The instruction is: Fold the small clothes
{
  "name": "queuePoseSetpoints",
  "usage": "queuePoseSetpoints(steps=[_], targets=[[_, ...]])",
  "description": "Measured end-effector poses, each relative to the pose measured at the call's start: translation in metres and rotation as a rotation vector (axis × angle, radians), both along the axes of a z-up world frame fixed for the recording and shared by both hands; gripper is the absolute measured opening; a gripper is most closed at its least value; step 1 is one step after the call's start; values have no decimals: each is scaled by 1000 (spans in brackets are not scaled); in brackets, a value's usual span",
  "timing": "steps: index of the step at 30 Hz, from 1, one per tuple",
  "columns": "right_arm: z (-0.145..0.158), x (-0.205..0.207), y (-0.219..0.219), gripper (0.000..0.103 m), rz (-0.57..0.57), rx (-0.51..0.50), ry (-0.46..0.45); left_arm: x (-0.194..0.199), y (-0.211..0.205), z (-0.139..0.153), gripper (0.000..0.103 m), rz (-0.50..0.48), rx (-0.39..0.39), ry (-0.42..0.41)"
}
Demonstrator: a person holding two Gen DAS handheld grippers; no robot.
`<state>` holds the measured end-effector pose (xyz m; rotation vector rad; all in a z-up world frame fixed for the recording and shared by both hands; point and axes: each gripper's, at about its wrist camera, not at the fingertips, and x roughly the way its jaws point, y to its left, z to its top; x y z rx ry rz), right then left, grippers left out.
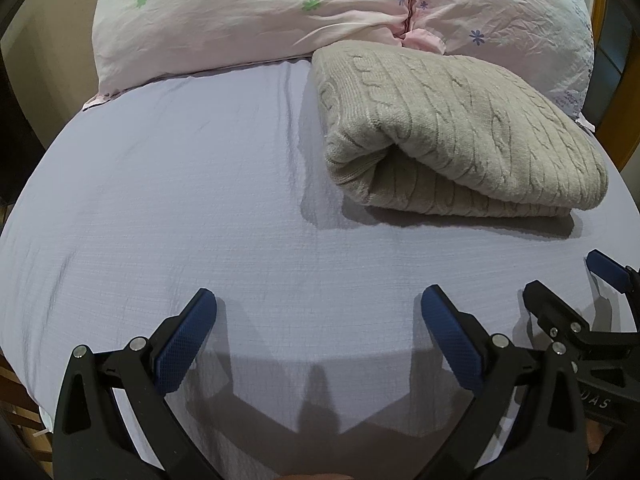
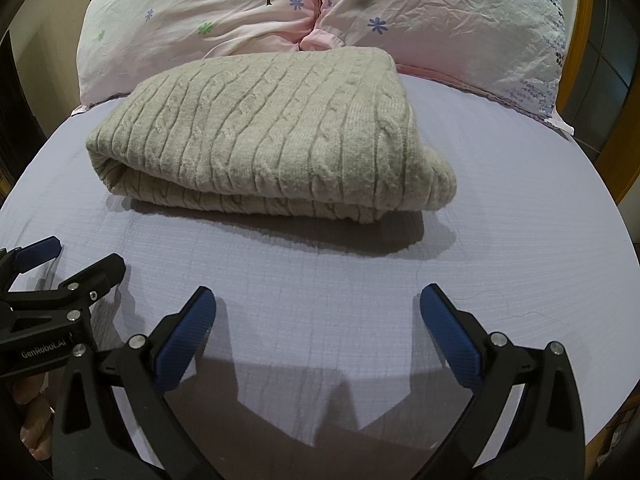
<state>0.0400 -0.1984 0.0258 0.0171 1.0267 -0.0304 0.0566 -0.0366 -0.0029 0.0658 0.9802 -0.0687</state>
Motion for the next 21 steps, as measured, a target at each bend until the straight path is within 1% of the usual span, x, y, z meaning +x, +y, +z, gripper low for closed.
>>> queuePoseSetpoints(steps=[21], targets=[[1, 0, -1, 101, 1, 0, 0, 3, 1, 0, 102, 1, 0, 7]])
